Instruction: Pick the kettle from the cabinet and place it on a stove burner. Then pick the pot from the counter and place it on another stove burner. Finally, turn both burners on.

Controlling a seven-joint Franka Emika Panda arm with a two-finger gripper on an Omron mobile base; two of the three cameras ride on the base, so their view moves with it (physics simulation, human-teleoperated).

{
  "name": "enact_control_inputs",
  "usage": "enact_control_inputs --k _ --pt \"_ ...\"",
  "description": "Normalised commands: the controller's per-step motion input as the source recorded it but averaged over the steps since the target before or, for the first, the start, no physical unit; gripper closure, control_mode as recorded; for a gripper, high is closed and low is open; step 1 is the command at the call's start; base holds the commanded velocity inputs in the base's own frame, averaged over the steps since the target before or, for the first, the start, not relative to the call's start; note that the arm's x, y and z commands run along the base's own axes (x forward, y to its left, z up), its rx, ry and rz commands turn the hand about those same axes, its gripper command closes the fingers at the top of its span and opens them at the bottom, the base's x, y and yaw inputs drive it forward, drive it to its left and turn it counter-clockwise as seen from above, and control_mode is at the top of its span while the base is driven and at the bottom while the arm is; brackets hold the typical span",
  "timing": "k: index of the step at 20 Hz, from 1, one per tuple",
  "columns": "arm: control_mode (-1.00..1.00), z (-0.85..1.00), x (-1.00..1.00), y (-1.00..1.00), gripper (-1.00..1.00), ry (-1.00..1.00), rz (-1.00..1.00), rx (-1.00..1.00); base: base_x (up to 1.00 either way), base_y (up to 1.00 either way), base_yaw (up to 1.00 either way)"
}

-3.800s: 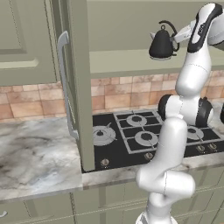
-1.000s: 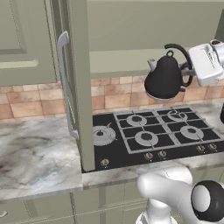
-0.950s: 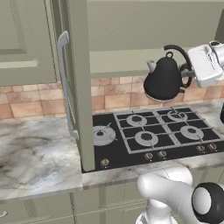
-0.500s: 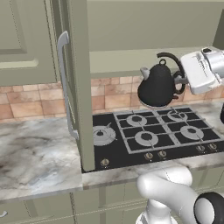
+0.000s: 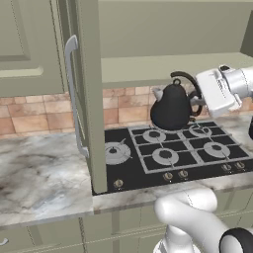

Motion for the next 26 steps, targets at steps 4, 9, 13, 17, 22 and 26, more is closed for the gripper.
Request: enact_control_inputs --k 4,9,13,17,22,26 --pt "-1.00 -0.25 0.00 0.11 1.00 0.02 0.05 0.00 0.00 0.00 0.00" --pt "-1.00 -0.19 0.00 0.12 1.00 0.04 0.05 0.00 0.00 0.00 0.00" --pt "-1.00 -0.19 0.00 0.21 1.00 0.01 0.03 0.00 0.00 0.00 0.00" --pt "-1.00 -0.26 0.01 0.27 1.00 0.01 0.02 0.00 0.00 0.00 0.00" --pt "-1.00 -0.33 0.02 0.28 1.00 0.00 0.02 0.00 0.00 0.00 0.00" --pt "-1.00 -0.35 0.01 0.19 1.00 0.00 0.02 0.00 0.00 0.00 0.00"
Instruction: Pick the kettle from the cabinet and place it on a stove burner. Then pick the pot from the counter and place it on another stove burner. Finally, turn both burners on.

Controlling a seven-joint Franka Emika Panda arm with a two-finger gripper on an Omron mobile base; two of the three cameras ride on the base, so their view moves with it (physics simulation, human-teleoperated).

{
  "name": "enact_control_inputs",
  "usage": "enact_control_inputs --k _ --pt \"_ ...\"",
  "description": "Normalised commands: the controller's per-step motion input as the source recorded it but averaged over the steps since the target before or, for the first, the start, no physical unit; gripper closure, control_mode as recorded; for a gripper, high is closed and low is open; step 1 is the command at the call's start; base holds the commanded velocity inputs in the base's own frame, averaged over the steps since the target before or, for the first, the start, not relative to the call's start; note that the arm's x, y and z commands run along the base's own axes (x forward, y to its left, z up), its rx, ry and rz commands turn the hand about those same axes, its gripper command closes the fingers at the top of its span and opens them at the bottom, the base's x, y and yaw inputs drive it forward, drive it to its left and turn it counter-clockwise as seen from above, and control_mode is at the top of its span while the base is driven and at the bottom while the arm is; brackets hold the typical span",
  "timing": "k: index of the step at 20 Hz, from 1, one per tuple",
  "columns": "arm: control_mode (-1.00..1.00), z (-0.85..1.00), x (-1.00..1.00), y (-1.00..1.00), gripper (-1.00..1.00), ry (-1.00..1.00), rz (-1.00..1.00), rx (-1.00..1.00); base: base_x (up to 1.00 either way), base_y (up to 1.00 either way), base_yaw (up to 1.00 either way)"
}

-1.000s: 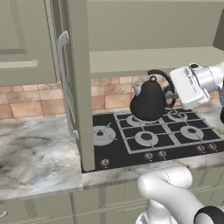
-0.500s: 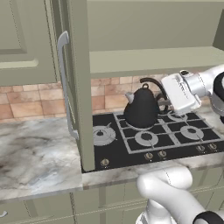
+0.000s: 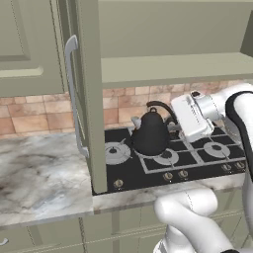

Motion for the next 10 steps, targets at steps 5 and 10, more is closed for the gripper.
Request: enact_control_inputs --k 5,10 --pt "-1.00 -0.26 0.05 0.04 1.00 0.01 0.06 0.00 0.00 0.00 0.00" --pt "-1.00 -0.25 0.26 0.09 1.00 0.01 0.01 0.00 0.00 0.00 0.00"
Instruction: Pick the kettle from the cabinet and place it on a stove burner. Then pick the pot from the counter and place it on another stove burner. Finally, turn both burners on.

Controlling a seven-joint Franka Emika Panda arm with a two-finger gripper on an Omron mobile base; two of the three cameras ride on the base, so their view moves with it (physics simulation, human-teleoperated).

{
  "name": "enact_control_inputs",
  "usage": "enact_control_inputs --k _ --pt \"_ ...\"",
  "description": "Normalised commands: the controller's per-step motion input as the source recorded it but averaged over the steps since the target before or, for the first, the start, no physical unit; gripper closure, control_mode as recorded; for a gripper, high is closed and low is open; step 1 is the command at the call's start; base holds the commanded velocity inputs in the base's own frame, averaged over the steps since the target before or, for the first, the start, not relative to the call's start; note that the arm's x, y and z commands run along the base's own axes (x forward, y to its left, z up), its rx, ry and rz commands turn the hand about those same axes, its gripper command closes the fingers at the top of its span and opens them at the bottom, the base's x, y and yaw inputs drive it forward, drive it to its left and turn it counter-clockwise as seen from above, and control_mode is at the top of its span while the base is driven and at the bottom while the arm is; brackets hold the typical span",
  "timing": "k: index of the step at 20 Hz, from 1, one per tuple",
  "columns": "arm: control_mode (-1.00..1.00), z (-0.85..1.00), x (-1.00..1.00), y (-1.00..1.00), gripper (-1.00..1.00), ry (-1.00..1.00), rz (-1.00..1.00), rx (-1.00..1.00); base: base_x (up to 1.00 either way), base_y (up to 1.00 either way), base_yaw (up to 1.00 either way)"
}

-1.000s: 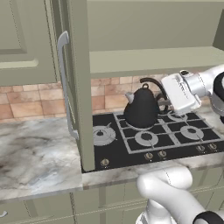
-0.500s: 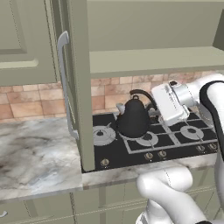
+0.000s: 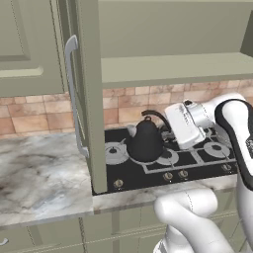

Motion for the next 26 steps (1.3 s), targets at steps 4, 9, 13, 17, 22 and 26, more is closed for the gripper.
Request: enact_control_inputs --k 4,9,13,17,22,26 --pt "-1.00 -0.22 0.32 0.12 1.00 0.00 0.00 0.00 0.00 0.00 0.00" --pt "-1.00 -0.18 0.36 0.09 1.00 0.02 0.00 0.00 0.00 0.00 0.00" --pt "-1.00 -0.16 0.37 0.02 1.00 0.00 0.00 0.00 0.00 0.00 0.00" --pt "-1.00 -0.19 0.36 0.00 1.00 0.00 0.00 0.00 0.00 0.00 0.00" --pt "-1.00 -0.17 0.32 0.01 1.00 0.00 0.00 0.00 0.00 0.00 0.00" --pt "-1.00 -0.16 0.31 0.03 1.00 0.00 0.00 0.00 0.00 0.00 0.00"
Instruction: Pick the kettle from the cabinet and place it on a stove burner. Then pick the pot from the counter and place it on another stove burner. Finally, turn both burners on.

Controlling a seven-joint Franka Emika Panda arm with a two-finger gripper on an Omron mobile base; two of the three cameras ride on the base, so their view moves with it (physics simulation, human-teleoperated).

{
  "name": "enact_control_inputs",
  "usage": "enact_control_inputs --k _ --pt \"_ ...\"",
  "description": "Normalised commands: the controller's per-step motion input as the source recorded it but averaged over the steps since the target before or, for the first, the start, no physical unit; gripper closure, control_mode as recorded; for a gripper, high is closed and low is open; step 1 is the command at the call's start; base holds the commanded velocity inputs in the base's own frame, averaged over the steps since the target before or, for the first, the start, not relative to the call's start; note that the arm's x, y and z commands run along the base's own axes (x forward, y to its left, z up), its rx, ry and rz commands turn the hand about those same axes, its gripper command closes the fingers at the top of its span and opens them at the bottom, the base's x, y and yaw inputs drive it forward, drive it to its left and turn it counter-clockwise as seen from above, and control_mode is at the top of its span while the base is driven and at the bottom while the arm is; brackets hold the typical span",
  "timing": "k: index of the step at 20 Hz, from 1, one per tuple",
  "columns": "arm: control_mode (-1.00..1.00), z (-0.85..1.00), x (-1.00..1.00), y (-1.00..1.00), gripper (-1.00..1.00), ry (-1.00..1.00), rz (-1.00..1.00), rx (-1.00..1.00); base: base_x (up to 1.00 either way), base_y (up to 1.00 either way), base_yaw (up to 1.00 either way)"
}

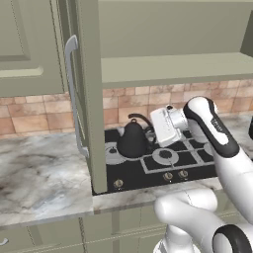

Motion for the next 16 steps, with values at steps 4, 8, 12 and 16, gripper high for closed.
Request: enact_control_inputs --k 4,8,12,16 --pt "-1.00 -0.18 0.29 0.05 1.00 0.00 0.00 0.00 0.00 0.00 0.00" --pt "-1.00 -0.17 0.29 0.08 1.00 0.00 0.00 0.00 0.00 0.00 0.00" --pt "-1.00 -0.15 0.30 0.09 1.00 0.00 0.00 0.00 0.00 0.00 0.00" --pt "-1.00 -0.14 0.32 0.04 1.00 0.00 0.00 0.00 0.00 0.00 0.00"
